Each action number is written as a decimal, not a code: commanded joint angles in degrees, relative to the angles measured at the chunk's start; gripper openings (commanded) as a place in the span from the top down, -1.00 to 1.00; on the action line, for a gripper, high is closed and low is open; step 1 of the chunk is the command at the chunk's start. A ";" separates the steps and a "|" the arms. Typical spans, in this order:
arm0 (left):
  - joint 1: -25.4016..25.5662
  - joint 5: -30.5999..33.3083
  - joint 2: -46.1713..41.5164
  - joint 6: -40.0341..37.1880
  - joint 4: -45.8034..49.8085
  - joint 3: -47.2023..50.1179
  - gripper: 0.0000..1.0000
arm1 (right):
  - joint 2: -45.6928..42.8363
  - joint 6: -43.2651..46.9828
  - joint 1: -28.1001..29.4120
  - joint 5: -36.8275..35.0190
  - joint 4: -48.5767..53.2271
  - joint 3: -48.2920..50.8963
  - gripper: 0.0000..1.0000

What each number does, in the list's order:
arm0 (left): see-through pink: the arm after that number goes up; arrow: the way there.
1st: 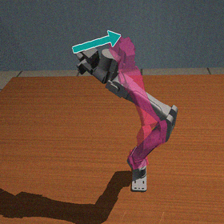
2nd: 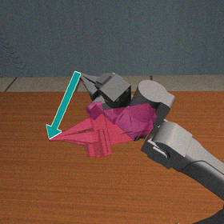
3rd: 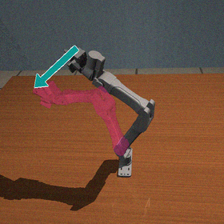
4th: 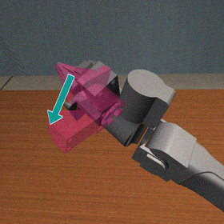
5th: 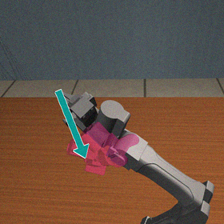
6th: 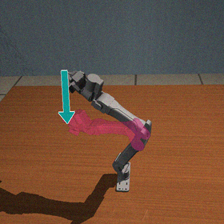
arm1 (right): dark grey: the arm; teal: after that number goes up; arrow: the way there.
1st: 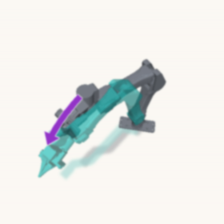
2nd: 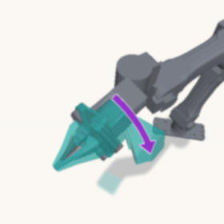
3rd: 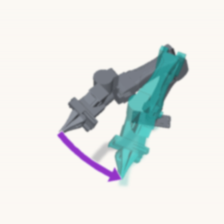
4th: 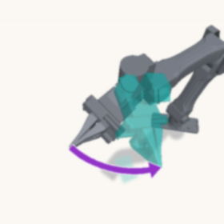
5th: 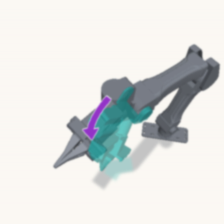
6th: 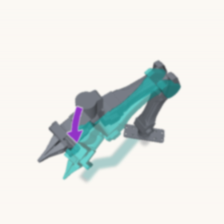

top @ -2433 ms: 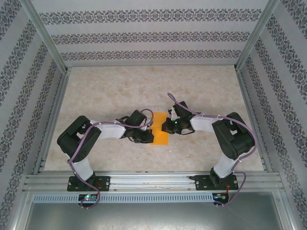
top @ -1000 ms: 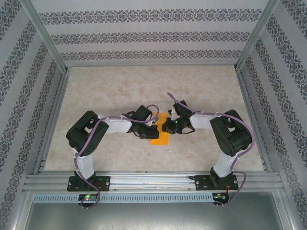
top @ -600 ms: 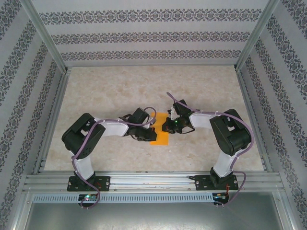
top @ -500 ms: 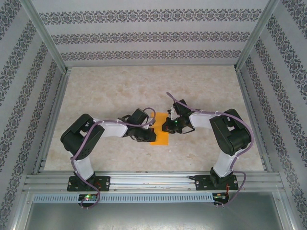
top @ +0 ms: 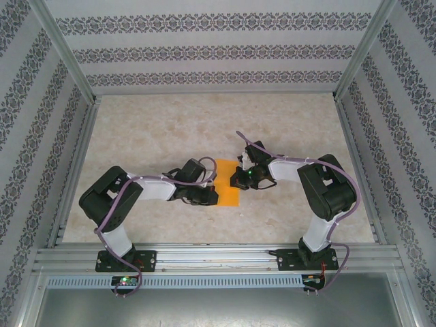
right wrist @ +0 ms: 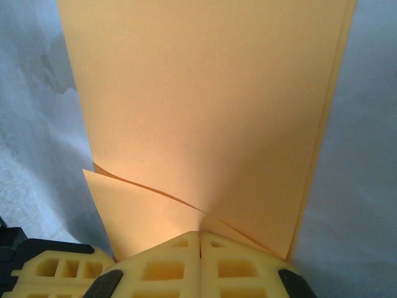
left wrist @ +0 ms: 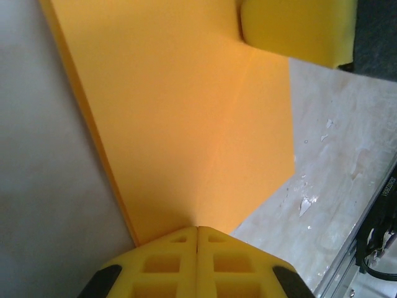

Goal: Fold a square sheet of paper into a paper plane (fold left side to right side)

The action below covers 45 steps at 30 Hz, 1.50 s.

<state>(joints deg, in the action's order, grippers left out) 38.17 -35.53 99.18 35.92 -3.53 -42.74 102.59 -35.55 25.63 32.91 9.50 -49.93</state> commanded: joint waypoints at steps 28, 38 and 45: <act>-7.72 -0.74 -8.38 0.08 3.53 -0.02 0.10 | -19.25 0.27 -2.88 -8.67 -5.12 6.29 -0.39; -7.93 -0.46 2.00 -3.93 4.42 -9.91 0.09 | -26.09 -0.13 -5.14 -7.82 -7.87 15.32 -0.64; -8.09 -3.90 6.84 -3.85 3.46 -13.25 0.40 | -27.30 0.22 -6.19 -6.68 -7.56 16.61 -0.63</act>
<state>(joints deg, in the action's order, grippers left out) 30.98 -37.04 105.03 33.08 0.84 -54.87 76.47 -35.97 20.14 25.78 2.87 -34.20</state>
